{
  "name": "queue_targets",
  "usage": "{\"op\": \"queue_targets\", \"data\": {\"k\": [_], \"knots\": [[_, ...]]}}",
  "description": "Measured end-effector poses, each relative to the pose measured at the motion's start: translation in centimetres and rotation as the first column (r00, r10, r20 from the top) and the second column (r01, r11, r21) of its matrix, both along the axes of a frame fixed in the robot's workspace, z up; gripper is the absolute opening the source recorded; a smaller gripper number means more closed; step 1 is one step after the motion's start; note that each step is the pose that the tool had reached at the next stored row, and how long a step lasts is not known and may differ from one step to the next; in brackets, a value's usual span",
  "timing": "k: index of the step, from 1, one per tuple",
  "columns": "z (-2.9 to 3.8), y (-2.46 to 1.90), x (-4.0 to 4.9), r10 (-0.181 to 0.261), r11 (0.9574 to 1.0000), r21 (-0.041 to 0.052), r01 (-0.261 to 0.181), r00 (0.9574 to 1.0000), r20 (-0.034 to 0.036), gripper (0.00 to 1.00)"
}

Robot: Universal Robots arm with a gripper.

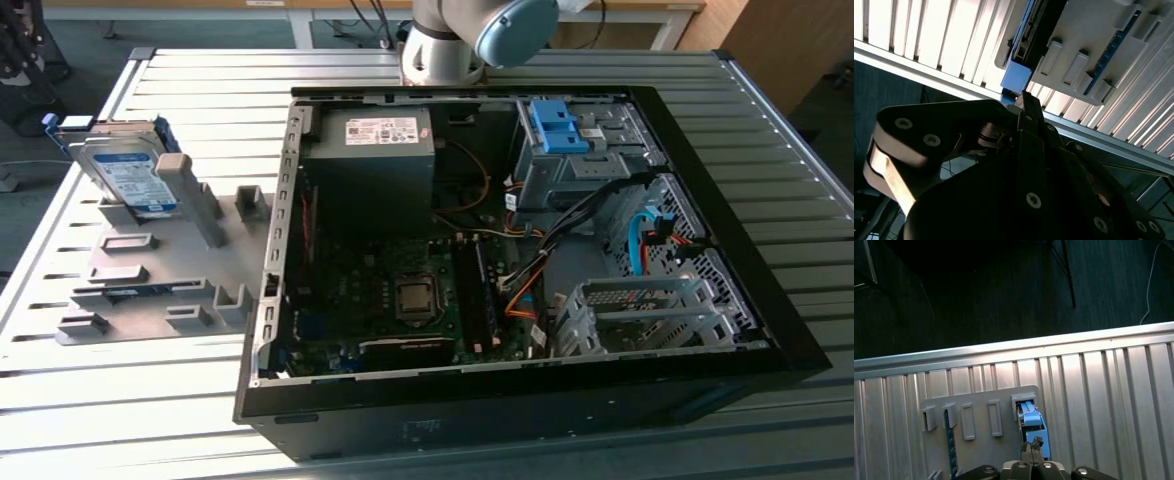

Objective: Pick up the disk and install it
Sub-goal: 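Pick up the disk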

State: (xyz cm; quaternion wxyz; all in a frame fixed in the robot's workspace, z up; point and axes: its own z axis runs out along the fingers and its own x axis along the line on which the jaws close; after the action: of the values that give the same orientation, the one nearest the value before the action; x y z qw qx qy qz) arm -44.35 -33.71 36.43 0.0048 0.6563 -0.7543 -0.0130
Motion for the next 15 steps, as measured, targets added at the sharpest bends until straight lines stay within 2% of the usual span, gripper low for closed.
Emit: {"op": "queue_targets", "data": {"k": [5, 6, 8, 9, 12, 15], "knots": [[-0.01, -0.01, 0.39, -0.005, 1.0, 0.0, 0.005, 1.0, -0.0006, 0.11], [-0.04, 0.0, 0.43, -0.011, 0.9999, 0.0, 0.011, 0.9999, -0.0006, 0.16], [-0.22, 0.0, 0.43, -0.037, 0.9993, 0.0, 0.037, 0.9993, -0.0005, 0.16], [-0.31, 0.0, 0.43, -0.052, 0.9987, -0.0002, 0.052, 0.9986, -0.0007, 0.24], [-0.64, 0.0, 0.46, -0.091, 0.9958, -0.0001, 0.091, 0.9958, -0.0005, 0.25], [-1.09, 0.04, 0.52, -0.083, 0.9966, -0.0012, 0.083, 0.9966, 0.0011, 0.3]]}}
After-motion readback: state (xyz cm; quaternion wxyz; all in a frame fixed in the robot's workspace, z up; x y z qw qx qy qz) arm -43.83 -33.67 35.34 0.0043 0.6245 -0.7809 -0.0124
